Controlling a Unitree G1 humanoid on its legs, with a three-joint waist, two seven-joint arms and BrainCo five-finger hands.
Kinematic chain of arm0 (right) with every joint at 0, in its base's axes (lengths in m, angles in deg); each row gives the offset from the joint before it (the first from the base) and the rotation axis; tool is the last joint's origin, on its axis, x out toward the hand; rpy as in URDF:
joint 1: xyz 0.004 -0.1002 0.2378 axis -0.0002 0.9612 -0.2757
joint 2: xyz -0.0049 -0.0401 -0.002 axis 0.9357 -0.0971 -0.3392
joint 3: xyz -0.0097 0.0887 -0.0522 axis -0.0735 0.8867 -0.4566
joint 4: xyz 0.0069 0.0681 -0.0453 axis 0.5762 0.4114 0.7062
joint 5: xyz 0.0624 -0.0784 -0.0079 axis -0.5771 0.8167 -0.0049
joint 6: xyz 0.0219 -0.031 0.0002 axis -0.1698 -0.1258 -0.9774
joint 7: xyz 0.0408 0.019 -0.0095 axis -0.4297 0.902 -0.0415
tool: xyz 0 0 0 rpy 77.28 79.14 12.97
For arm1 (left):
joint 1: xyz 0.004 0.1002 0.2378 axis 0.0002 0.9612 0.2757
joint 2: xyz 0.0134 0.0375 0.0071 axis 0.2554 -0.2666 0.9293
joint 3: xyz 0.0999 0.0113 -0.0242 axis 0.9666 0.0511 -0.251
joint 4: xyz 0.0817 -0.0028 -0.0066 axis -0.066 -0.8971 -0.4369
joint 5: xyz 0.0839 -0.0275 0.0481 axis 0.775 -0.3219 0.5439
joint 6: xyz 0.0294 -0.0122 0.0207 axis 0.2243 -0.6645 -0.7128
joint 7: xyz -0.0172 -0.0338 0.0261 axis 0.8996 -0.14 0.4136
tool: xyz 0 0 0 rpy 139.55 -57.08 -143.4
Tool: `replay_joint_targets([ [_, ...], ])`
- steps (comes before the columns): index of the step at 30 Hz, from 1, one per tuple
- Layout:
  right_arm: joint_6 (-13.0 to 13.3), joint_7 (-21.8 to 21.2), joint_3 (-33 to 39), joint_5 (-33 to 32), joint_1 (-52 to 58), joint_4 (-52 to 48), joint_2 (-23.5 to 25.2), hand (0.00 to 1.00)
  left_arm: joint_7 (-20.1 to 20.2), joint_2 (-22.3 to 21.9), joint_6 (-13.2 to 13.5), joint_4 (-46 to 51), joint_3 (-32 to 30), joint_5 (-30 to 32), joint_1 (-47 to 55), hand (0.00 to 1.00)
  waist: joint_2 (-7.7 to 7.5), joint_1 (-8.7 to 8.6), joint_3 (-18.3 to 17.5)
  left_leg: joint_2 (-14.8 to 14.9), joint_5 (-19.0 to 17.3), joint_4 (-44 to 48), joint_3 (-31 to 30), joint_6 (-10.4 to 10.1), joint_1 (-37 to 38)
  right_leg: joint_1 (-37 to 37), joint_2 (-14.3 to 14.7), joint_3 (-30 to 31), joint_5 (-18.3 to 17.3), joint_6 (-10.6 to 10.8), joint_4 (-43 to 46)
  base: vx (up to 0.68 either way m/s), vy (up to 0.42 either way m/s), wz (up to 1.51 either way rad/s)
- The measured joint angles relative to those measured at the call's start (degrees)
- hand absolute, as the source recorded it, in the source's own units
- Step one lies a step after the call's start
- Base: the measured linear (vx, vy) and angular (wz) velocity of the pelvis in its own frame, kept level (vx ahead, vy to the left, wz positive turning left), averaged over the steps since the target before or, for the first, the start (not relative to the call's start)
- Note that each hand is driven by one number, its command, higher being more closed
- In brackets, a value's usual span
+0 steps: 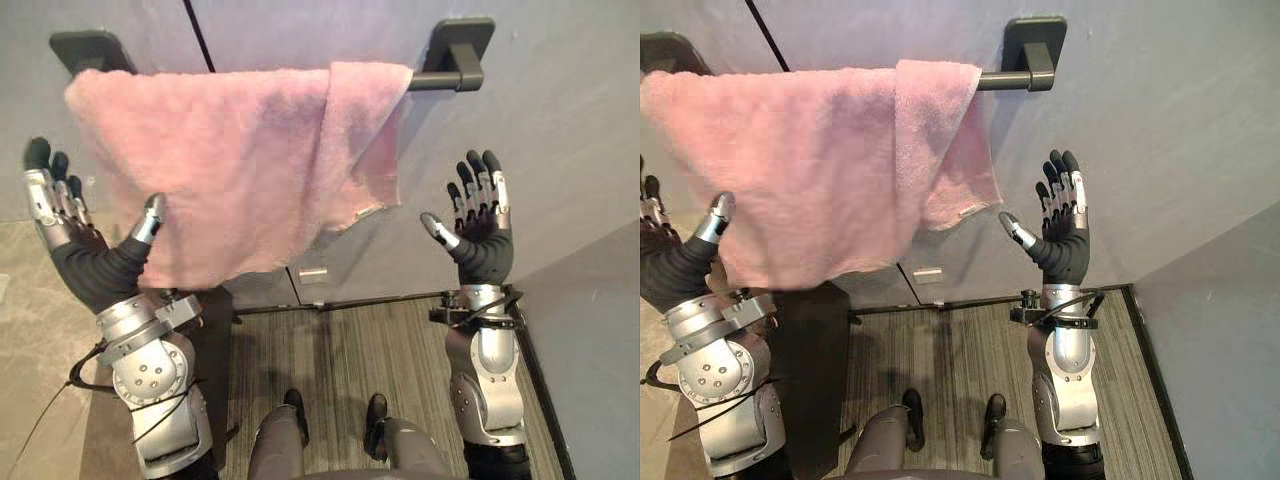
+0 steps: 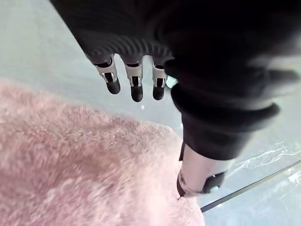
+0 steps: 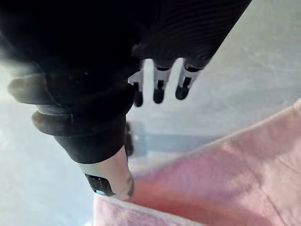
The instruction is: Organize washtable
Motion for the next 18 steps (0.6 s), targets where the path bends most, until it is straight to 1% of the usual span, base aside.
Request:
replay_joint_targets([
  [3,-0.2,-1.5,0.0,0.1,3.7,1.2,0.0,0.00,2.3,-0.1,-0.6,-0.3,1.8,0.0,3.4,0.00,-0.12,0.00,-0.3,-0.1,0.0,-0.9,0.1,0.0,1.5,1.5,0.0,-0.1,0.0,0.0,-0.7,0.01,-0.002,0.01],
  [5,-1.1,-2.4,0.0,0.1,5.2,2.8,0.1,0.00,4.2,-0.1,-0.7,-1.6,2.7,0.0,5.1,0.00,-0.06,0.04,-1.2,-0.1,0.0,-1.2,0.3,0.0,1.9,1.8,0.0,-0.1,0.0,0.0,-1.1,0.00,0.000,0.00],
  [7,-1.4,-3.3,-0.1,0.2,5.9,4.4,0.1,0.00,5.4,-0.1,-1.0,-3.0,4.1,0.1,6.1,0.00,-0.07,0.00,-1.6,-0.1,0.0,-1.3,0.4,0.0,2.5,2.3,0.1,-0.1,0.0,0.0,-1.3,0.00,0.000,0.00],
  [12,-2.2,-3.6,-1.2,0.7,7.8,8.8,0.2,0.00,6.8,-0.2,-1.2,-6.1,7.1,0.0,7.9,0.00,-0.40,0.01,-2.5,-0.1,0.0,-2.3,1.1,0.0,4.3,3.7,0.1,0.2,0.0,0.0,-1.9,0.01,-0.005,-0.02],
  [14,-2.3,-4.8,-3.1,0.7,9.9,11.0,0.2,0.00,7.9,-0.1,-1.2,-7.2,8.9,0.0,9.5,0.00,-0.56,-0.01,-2.6,-0.1,0.0,-2.8,1.3,0.0,5.1,4.5,0.1,0.2,0.0,0.0,-2.3,0.00,0.000,0.00],
  [17,-2.7,-8.6,-7.4,0.7,15.3,12.1,-0.2,0.00,11.5,0.1,-1.2,-8.3,11.9,-1.1,13.6,0.00,-0.58,-0.06,-3.5,-0.2,0.0,-3.6,1.4,0.0,5.9,5.3,0.1,0.0,0.0,0.0,-3.1,0.05,-0.008,0.02],
  [18,-2.7,-10.4,-9.5,0.5,17.0,12.0,-1.0,0.00,13.1,0.4,-1.1,-8.4,13.2,-2.9,15.5,0.00,-0.58,-0.14,-3.8,-0.3,0.0,-3.8,1.4,0.0,6.1,5.5,0.1,0.0,0.0,0.0,-3.3,0.06,-0.005,0.01],
])
